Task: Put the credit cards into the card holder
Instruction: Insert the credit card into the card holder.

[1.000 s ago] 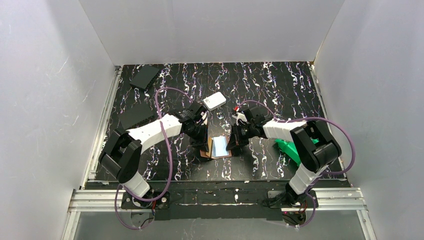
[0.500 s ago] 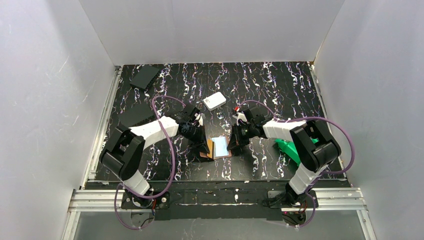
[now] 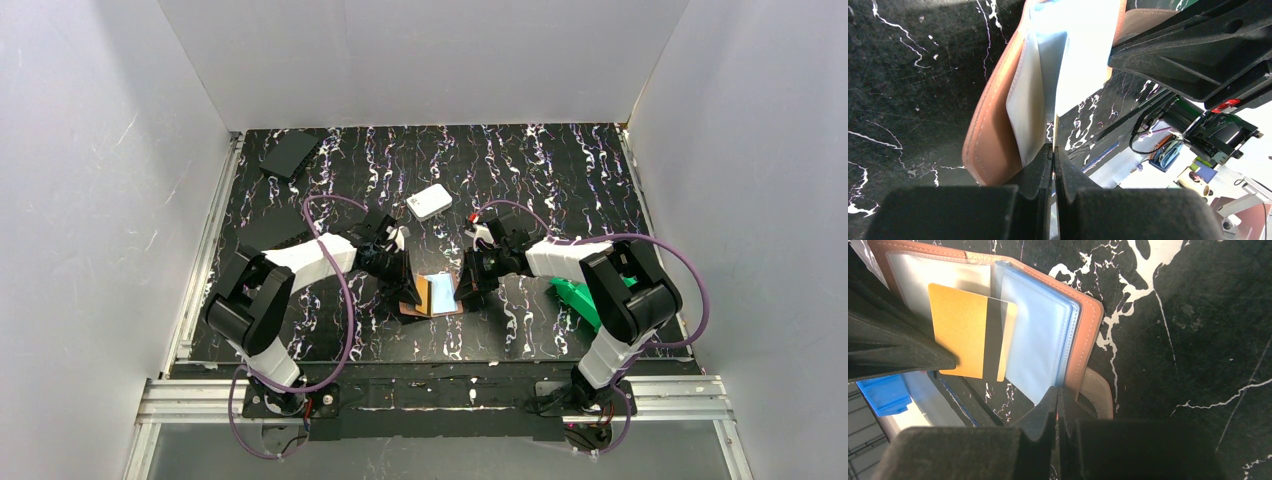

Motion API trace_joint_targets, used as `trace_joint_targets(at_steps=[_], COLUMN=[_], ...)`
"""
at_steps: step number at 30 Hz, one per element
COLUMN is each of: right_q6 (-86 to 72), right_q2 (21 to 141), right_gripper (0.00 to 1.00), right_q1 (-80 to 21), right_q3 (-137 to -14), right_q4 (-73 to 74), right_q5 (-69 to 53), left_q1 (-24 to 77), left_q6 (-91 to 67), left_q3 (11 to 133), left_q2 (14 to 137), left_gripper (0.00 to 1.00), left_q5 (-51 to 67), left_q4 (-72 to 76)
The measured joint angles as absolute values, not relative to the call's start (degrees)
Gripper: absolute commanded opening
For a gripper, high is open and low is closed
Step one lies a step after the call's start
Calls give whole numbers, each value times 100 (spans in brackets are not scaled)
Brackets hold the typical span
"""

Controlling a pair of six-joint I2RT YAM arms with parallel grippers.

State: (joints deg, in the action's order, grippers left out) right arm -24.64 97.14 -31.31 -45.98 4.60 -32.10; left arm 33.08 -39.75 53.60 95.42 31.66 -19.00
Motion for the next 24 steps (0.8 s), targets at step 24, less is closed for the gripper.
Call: trace_joint_targets(at_steps=[24], right_q6=[-2467], right_q2=[9725], right_gripper=[8], right_q1=[-3153], right_q3=[-4600], right_q4=[464], right_q5=[-3210], left_q1=[3048], left_q6=[-4202], left_q3=[4965], left_q2=[9712], left_gripper=[0], left_q5=[3649], left_q4=[-945])
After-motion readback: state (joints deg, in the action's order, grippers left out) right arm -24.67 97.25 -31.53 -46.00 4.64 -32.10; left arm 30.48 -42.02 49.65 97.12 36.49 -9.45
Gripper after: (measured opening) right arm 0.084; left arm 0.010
